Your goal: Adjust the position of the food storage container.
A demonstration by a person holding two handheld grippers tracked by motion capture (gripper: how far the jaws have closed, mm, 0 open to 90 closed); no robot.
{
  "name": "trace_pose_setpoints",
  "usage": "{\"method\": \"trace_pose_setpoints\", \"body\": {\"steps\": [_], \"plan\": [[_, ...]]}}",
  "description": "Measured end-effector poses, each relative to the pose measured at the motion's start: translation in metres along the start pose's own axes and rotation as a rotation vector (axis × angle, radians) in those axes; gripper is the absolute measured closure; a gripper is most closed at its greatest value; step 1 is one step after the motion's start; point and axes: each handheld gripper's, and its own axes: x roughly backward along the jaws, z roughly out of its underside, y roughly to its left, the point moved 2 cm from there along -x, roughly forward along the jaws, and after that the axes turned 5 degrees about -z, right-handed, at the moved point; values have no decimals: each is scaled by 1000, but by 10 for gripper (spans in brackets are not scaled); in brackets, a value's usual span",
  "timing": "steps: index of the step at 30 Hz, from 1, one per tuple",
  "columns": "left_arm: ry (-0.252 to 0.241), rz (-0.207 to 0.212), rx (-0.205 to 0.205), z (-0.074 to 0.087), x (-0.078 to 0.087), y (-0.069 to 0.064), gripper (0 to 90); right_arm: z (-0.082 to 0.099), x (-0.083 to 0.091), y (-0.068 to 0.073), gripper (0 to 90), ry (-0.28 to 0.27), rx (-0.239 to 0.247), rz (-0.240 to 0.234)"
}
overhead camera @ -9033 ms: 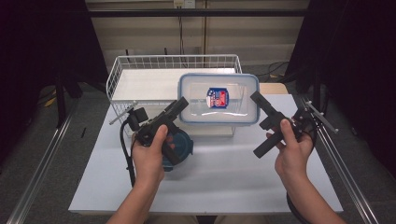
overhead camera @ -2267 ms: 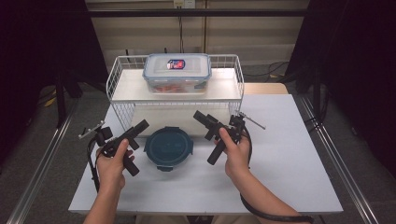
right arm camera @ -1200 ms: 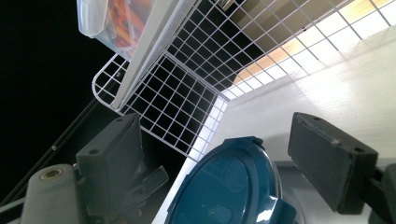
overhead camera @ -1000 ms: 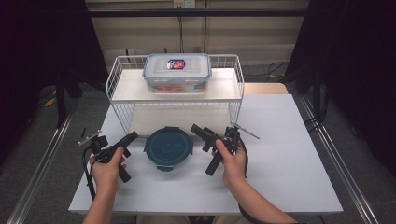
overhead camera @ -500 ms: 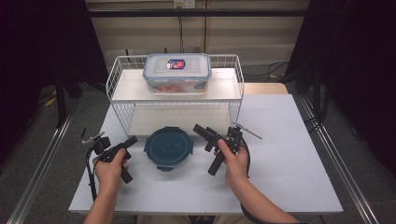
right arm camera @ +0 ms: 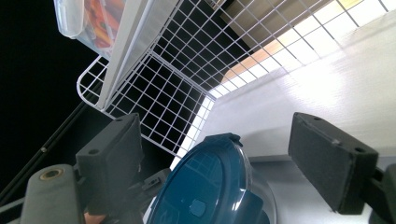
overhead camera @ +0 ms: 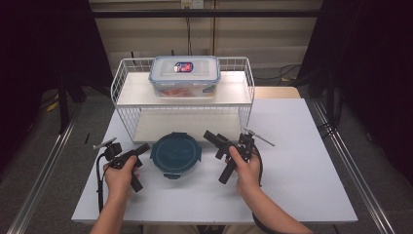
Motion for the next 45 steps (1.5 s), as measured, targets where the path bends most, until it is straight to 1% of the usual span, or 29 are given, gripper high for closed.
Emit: {"method": "trace_pose_setpoints", "body": {"steps": [1, 2, 3, 4, 8, 9, 10, 11, 15, 18, 21, 22, 23, 24, 25, 27, 28, 29, 30, 32, 33, 34, 35, 36, 38, 39, 40, 41, 45], "plan": [[22, -9, -37, 0, 1, 2, 889, 0, 0, 0, 172, 1, 0, -3], [12, -9, -26, 1, -1, 1, 890, -1, 1, 0, 172, -1, 9, 0], [20, -6, -32, 2, -1, 1, 891, -1, 2, -1, 171, -2, 9, 0], [17, -10, -37, 3, -1, 0, 900, -1, 2, -1, 171, -8, 11, 1], [20, -11, -32, 4, -1, 0, 900, -2, 5, -3, 170, -5, 9, 7], [26, -4, -11, 4, -1, -1, 900, -2, 5, -4, 170, -7, 13, 8], [20, -19, -32, 5, -2, 0, 900, -3, 5, -4, 170, -8, 10, 9], [36, -25, -48, 7, -2, 0, 900, -3, 6, -4, 170, -5, 2, 9], [17, -24, -36, 8, -3, -1, 900, -4, 8, -6, 169, -10, 15, 15], [14, -27, -48, 9, -3, -1, 900, -3, 11, -9, 168, -6, 3, 20], [-3, -28, -34, 11, -4, -3, 900, -2, 13, -14, 168, -2, 0, 31], [0, -18, -22, 11, -3, -4, 900, -1, 14, -15, 168, 5, -5, 37], [4, -27, -44, 13, -3, -4, 900, 0, 15, -16, 168, 8, -10, 41], [7, -28, -45, 14, -3, -5, 900, 1, 16, -17, 168, 6, -15, 42], [19, -20, -48, 15, -2, -6, 900, 1, 17, -18, 168, 7, -10, 47], [20, -15, -46, 18, -3, -9, 900, 2, 19, -20, 168, 10, -19, 52], [9, -11, -32, 19, -5, -12, 900, 3, 20, -21, 168, 12, -20, 53], [38, -6, -63, 21, -4, -11, 900, 3, 21, -21, 168, 17, -19, 57], [32, -1, -58, 23, -5, -13, 900, 4, 22, -22, 168, 18, -20, 60], [48, 7, -69, 27, -6, -17, 900, 4, 23, -23, 168, 21, -20, 61], [43, 4, -76, 29, -7, -19, 900, 4, 24, -23, 168, 22, -21, 65], [41, 5, -67, 30, -7, -21, 900, 5, 24, -23, 168, 22, -23, 63], [53, 15, -75, 32, -7, -22, 900, 5, 25, -23, 167, 21, -19, 62], [53, 14, -78, 34, -8, -23, 900, 5, 26, -23, 167, 24, -20, 62], [52, 22, -68, 37, -8, -26, 900, 5, 27, -24, 167, 23, -23, 63], [66, 28, -78, 38, -8, -27, 900, 6, 27, -24, 167, 21, -22, 66], [75, 33, -78, 39, -8, -28, 900, 6, 27, -24, 166, 25, -23, 65], [73, 39, -84, 40, -9, -28, 900, 7, 28, -25, 166, 26, -24, 64], [78, 42, -71, 40, -9, -27, 900, 9, 28, -26, 166, 31, -29, 66]]}}
